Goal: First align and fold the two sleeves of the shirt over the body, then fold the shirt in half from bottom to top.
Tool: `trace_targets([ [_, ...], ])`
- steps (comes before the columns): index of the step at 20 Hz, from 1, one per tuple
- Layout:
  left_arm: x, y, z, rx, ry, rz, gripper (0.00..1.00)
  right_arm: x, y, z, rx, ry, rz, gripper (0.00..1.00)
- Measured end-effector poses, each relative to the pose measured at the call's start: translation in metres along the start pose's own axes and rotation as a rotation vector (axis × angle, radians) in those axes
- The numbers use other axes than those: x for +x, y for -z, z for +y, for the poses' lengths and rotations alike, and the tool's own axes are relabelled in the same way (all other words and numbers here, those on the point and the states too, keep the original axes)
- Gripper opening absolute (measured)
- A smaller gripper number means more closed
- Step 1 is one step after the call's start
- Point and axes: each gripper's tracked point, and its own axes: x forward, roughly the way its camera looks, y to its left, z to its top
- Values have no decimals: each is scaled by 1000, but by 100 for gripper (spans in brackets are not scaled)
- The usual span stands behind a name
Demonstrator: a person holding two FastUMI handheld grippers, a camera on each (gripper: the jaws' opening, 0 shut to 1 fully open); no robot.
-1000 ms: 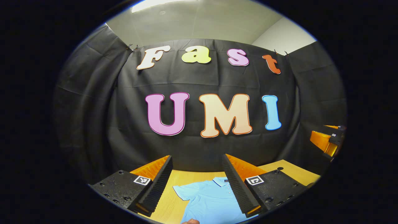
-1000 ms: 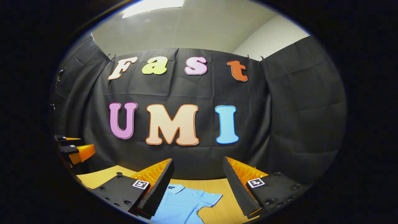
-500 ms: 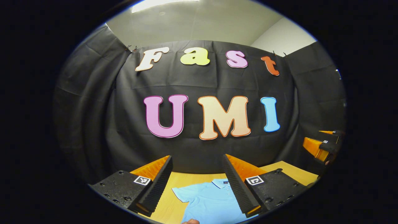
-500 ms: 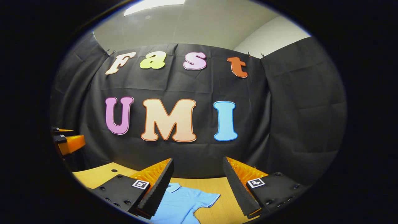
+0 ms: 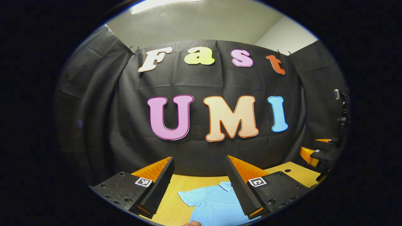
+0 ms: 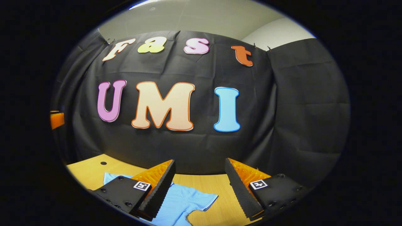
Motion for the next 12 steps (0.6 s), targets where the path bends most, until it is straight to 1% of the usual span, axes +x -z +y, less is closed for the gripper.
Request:
trace_targets([
  [1, 2, 0, 2, 5, -4, 2, 96, 7, 6, -1, 2, 6, 4, 98],
  [3, 5, 1, 6, 13, -8, 0, 95, 25, 21, -2, -4, 19, 29, 98],
  [4, 6, 2, 7, 17, -11, 0, 94, 33, 28, -2, -5, 24, 46, 100],
  [5, 8, 4, 9, 18, -13, 3, 95, 40, 36, -2, -4, 24, 58, 99],
  [10, 19, 15, 11, 7, -19, 28, 94, 70, 80, -3, 30, 31, 161, 99],
  [11, 21, 16, 11, 6, -18, 31, 95, 75, 89, -5, 37, 39, 179, 97],
  [12, 22, 18, 11, 8, -17, 34, 95, 81, 98, -7, 37, 47, 197, 99],
])
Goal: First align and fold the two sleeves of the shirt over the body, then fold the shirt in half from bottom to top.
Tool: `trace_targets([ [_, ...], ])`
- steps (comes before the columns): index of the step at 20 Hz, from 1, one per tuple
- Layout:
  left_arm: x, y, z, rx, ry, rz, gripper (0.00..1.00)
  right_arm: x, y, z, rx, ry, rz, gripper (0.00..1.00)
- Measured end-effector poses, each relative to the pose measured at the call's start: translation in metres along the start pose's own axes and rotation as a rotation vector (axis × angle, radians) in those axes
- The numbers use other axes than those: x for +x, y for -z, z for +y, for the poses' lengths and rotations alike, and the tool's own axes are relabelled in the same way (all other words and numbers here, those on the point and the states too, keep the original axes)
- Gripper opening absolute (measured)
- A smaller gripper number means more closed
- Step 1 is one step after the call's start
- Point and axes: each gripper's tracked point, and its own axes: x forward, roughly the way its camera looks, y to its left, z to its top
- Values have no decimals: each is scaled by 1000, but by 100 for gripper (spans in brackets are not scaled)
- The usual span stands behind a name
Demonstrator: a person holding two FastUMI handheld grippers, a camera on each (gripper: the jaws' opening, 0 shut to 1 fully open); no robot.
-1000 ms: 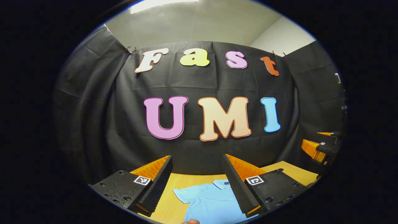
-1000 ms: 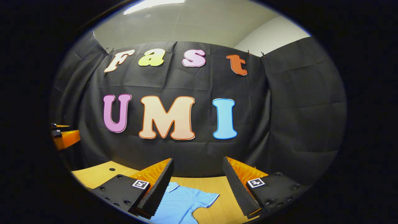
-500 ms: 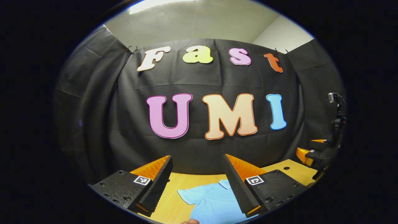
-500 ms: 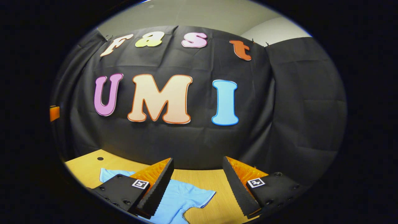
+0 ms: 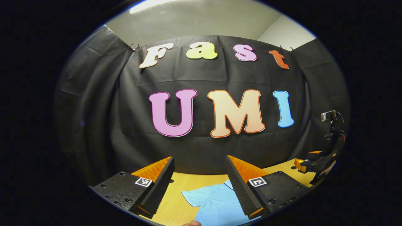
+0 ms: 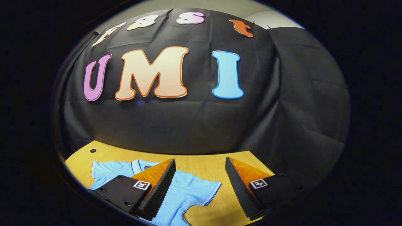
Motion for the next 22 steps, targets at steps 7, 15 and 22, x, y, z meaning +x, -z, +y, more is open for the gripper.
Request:
trace_targets([
  [7, 12, 12, 7, 10, 0, 27, 95, 48, 55, -11, -30, 43, 112, 99],
  [15, 25, 34, 23, 28, -20, 80, 95, 89, 117, -27, 23, 111, 257, 99],
  [22, 35, 42, 19, 31, -7, 98, 95, 101, 161, -34, 67, 134, 384, 100],
])
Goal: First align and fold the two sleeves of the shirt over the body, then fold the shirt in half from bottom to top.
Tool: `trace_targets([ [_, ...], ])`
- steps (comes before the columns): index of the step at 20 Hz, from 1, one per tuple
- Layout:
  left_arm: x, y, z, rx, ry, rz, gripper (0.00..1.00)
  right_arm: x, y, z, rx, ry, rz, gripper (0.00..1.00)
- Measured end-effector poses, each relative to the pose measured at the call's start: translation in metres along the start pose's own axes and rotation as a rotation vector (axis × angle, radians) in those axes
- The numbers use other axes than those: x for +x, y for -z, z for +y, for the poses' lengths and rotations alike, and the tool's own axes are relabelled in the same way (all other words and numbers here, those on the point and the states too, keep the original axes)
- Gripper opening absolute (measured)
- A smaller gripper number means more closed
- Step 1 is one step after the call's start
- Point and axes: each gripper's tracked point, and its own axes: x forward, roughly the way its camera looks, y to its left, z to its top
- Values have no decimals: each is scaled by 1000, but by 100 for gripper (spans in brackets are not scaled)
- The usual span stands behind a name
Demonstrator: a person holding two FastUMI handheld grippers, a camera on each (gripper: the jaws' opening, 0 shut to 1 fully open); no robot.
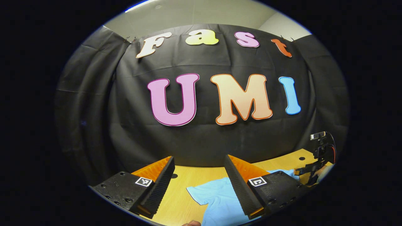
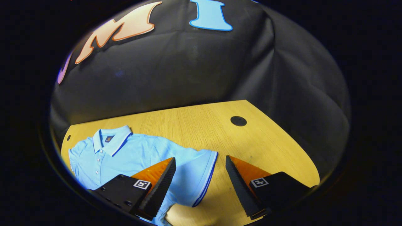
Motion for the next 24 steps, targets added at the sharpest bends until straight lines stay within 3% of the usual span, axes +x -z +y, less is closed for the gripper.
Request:
trace_targets([
  [7, 3, 5, -1, -1, -1, 9, 95, 15, 36, -5, 27, -5, 141, 99],
  [9, 4, 3, -1, 3, -4, 9, 95, 17, 35, -1, 34, -20, 137, 86],
  [10, 4, 3, -1, 3, -3, 10, 95, 16, 36, 4, 33, -26, 140, 86],
  [12, 4, 6, -2, 1, -2, 15, 95, 14, 35, 11, 49, -54, 143, 56],
  [14, 5, 7, -2, -4, -2, 19, 95, 15, 32, 14, 77, -56, 146, 14],
  [15, 6, 8, -2, -4, -4, 21, 95, 16, 31, 17, 89, -61, 147, 3],
  [24, 7, 17, 6, -22, -17, 38, 98, -18, -19, 88, 191, -250, 28, 3],
])
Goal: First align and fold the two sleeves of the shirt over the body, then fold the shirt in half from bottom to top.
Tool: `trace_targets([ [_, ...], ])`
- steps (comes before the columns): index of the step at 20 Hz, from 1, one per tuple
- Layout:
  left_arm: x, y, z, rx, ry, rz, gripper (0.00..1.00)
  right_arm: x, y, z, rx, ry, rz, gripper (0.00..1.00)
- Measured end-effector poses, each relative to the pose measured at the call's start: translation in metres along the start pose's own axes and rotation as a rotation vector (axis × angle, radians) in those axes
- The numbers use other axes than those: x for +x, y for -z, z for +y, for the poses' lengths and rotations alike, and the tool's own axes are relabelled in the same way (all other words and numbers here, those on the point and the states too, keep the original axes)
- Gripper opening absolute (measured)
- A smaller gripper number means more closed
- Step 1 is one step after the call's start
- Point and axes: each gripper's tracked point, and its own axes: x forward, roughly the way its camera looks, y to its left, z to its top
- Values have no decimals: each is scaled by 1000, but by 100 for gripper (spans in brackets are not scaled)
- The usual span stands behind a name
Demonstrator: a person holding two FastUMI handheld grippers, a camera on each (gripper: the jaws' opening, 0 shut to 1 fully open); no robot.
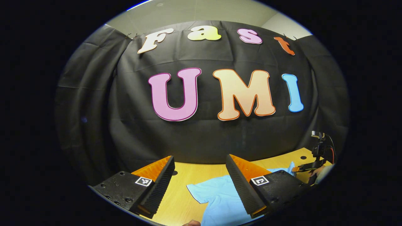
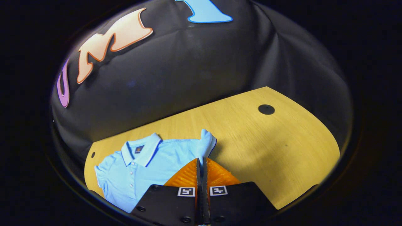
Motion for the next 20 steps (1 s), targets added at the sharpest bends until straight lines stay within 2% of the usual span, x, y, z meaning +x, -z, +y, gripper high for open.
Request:
trace_targets([
  [5, -2, 8, 5, -5, -10, 13, 98, -2, 25, 62, 37, -152, 35, 3],
  [8, -2, 13, 14, -7, -26, 26, 98, 1, 44, 87, 31, -203, 70, 3],
  [11, 0, 30, 23, -32, -45, 63, 99, 2, 63, 102, 79, -240, 134, 3],
  [12, 3, 34, 27, -42, -51, 75, 98, 3, 70, 107, 94, -251, 155, 10],
  [15, 17, 53, 33, -69, -66, 100, 98, -6, 63, 107, 31, -262, 112, 92],
  [18, 39, 82, 36, -91, -73, 148, 98, -30, 55, 105, -59, -274, 74, 97],
  [19, 48, 95, 37, -96, -77, 169, 98, -37, 52, 102, -78, -276, 64, 91],
  [20, 56, 107, 39, -101, -80, 188, 98, -45, 51, 98, -91, -274, 58, 97],
])
